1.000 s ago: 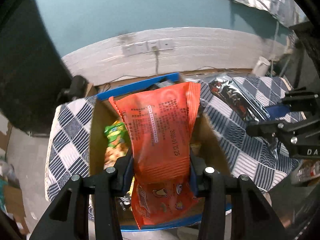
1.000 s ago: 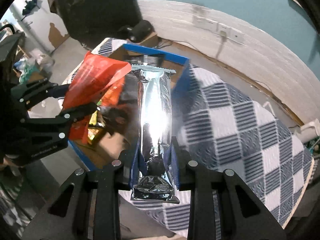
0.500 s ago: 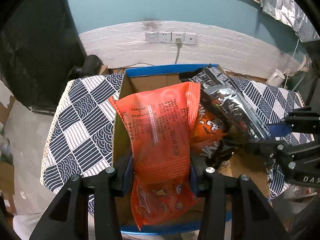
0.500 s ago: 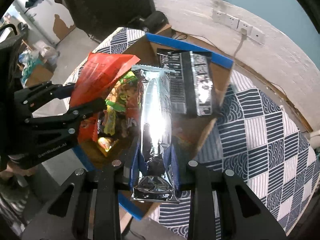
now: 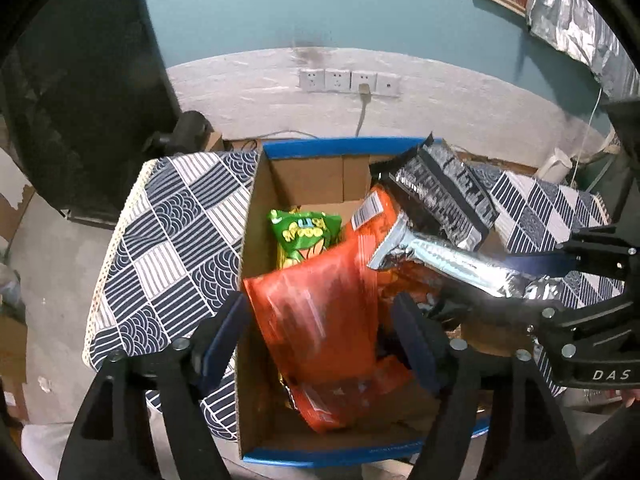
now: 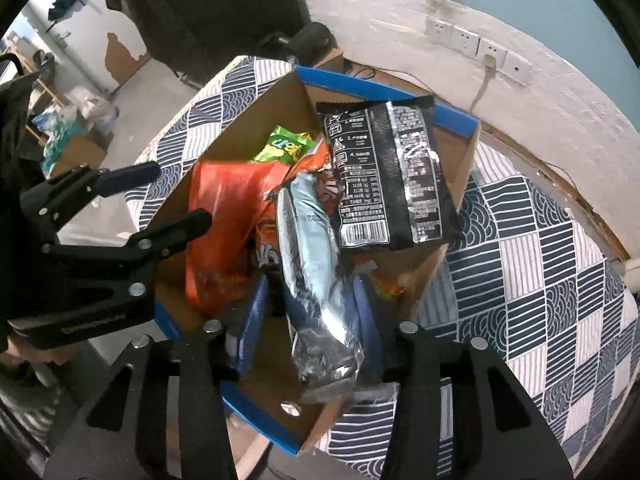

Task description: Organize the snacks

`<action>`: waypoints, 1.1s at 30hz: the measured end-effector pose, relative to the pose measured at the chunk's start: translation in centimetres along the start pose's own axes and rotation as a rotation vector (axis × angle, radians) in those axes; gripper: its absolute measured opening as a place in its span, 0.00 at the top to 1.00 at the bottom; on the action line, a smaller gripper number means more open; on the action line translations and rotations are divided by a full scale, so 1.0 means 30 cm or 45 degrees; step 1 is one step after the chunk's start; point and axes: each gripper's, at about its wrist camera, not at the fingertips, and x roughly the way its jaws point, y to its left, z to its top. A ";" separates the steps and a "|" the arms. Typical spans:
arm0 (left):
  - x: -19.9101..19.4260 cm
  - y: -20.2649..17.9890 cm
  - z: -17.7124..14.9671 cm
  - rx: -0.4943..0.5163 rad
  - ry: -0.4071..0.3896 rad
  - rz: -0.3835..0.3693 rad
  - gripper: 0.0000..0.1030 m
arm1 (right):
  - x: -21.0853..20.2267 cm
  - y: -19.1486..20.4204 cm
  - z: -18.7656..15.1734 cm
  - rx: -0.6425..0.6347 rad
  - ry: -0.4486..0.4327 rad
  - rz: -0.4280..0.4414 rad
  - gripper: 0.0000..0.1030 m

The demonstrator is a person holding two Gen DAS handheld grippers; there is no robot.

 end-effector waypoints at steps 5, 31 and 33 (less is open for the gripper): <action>-0.044 -0.011 0.008 -0.002 -0.022 -0.020 0.25 | -0.035 0.001 -0.015 -0.007 -0.022 -0.018 0.56; -0.208 -0.084 0.010 0.055 -0.137 -0.078 0.21 | -0.292 -0.034 -0.058 0.019 -0.225 -0.085 0.46; -0.217 -0.094 0.011 0.063 -0.146 -0.080 0.15 | -0.304 -0.039 -0.064 0.020 -0.234 -0.093 0.43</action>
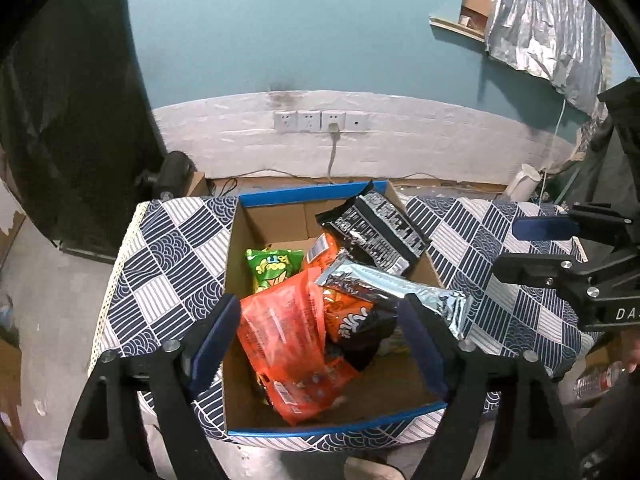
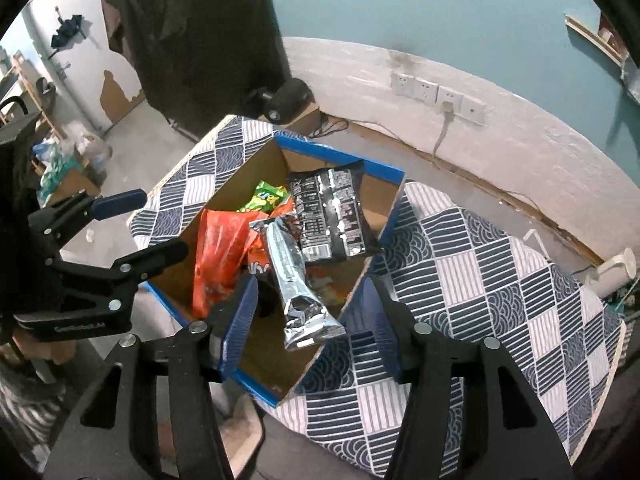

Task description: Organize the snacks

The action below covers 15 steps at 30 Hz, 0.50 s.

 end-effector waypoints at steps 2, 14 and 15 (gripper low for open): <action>-0.008 -0.007 0.001 0.009 -0.015 0.007 0.15 | -0.009 -0.004 -0.003 0.005 -0.008 -0.003 0.42; -0.026 -0.018 0.006 0.015 -0.022 0.006 0.15 | -0.063 -0.016 -0.004 0.015 -0.049 0.000 0.42; -0.026 -0.017 0.006 0.016 -0.023 0.005 0.14 | -0.066 -0.018 -0.005 0.015 -0.050 0.001 0.42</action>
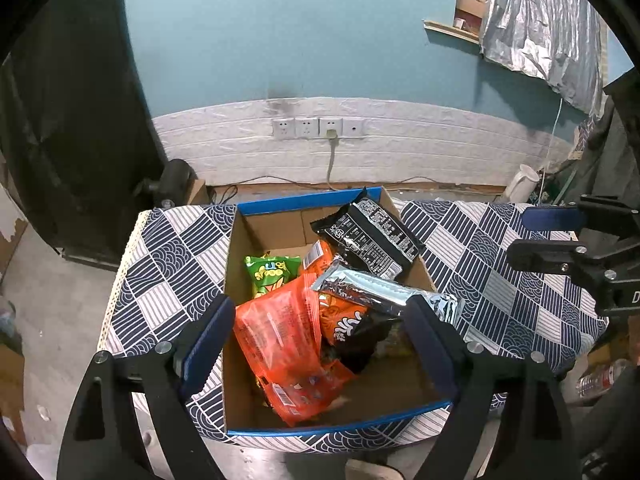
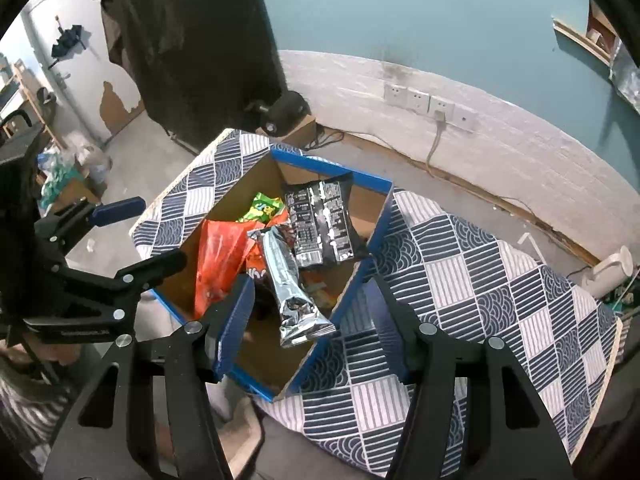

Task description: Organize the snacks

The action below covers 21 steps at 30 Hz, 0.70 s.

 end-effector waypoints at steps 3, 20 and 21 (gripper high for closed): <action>-0.002 0.002 0.002 -0.007 -0.001 0.009 0.14 | -0.009 -0.003 -0.001 0.003 -0.004 0.001 0.41; -0.027 -0.034 0.016 0.046 -0.028 0.036 0.14 | -0.026 -0.024 -0.006 -0.001 -0.015 -0.026 0.40; -0.027 -0.034 0.016 0.045 -0.027 0.038 0.14 | -0.027 -0.024 -0.007 -0.004 -0.015 -0.029 0.40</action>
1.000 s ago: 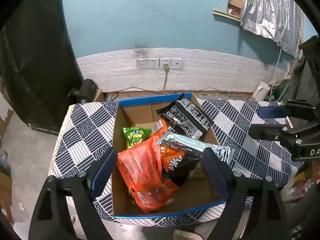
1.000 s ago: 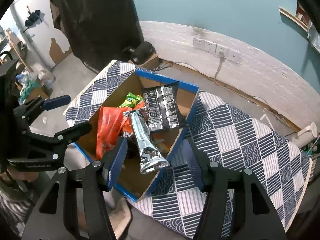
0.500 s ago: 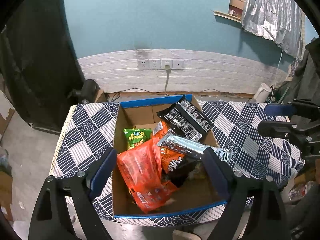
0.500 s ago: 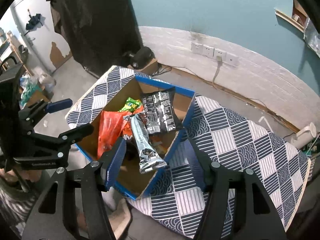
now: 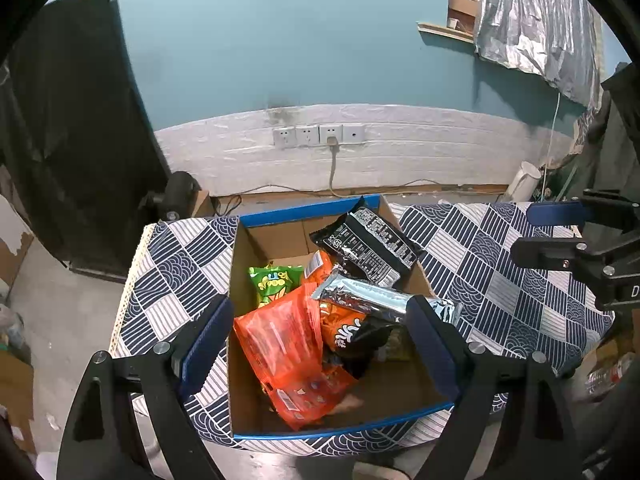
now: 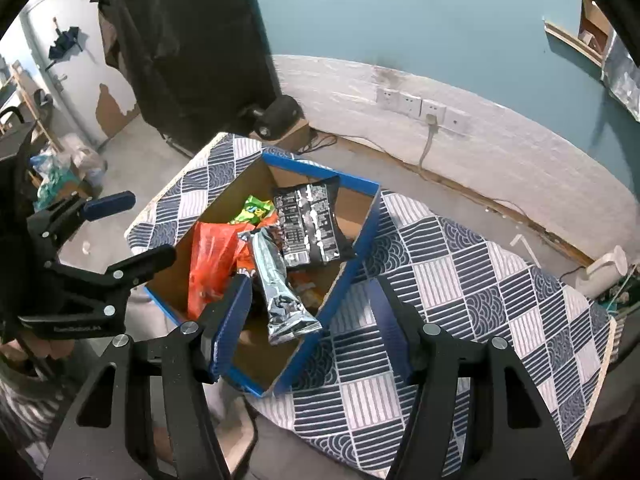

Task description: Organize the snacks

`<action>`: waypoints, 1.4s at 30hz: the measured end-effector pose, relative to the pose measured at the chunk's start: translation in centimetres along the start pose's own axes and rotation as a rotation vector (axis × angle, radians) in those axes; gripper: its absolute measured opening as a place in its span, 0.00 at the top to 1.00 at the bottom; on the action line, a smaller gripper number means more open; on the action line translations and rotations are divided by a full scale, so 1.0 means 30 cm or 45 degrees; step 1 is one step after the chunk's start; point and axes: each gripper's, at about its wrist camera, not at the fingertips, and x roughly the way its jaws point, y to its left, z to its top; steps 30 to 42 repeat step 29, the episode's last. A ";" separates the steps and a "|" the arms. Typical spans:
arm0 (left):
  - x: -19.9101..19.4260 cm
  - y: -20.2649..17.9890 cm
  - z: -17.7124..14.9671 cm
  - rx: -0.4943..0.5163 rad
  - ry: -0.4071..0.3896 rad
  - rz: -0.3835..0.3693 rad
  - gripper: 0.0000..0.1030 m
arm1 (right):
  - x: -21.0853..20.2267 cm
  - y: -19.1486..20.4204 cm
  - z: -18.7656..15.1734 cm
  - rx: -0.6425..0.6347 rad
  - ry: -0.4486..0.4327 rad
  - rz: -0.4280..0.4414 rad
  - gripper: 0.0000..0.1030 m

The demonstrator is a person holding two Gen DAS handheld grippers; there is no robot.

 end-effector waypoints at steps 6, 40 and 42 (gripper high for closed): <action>-0.005 -0.003 0.006 -0.001 0.001 0.004 0.14 | -0.001 -0.003 0.001 0.002 0.000 -0.001 0.40; 0.017 -0.028 0.016 0.022 0.030 -0.021 0.14 | -0.021 -0.023 -0.010 -0.004 -0.006 -0.008 0.39; 0.017 -0.028 0.016 0.022 0.030 -0.021 0.14 | -0.021 -0.023 -0.010 -0.004 -0.006 -0.008 0.39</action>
